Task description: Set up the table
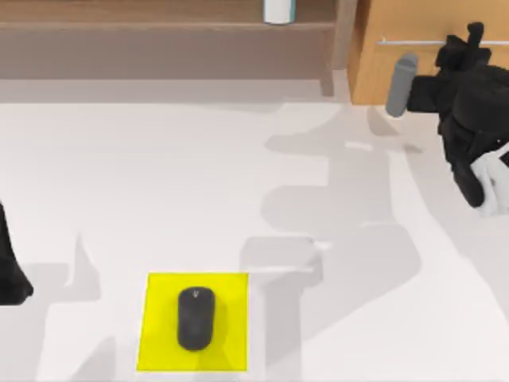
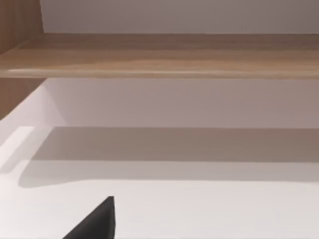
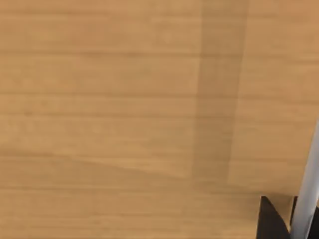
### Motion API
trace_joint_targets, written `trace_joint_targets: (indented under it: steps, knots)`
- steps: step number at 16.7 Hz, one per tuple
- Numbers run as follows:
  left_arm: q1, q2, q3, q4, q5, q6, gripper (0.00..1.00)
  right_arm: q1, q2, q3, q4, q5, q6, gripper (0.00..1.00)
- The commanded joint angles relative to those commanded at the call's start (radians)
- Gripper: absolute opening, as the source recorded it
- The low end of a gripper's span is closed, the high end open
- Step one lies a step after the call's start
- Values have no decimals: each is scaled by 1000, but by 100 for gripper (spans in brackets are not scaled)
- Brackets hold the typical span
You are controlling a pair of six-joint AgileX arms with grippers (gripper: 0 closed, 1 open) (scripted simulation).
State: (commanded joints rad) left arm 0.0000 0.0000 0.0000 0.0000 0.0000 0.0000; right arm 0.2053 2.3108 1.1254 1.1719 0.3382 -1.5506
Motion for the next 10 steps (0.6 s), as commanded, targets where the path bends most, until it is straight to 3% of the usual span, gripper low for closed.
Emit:
trace_joint_targets:
  steps: [8, 10]
  knots:
    - [0, 0, 0, 0, 0, 0, 100, 0, 0, 0, 0, 0, 0, 98]
    - [0, 0, 0, 0, 0, 0, 100, 0, 0, 0, 0, 0, 0, 100]
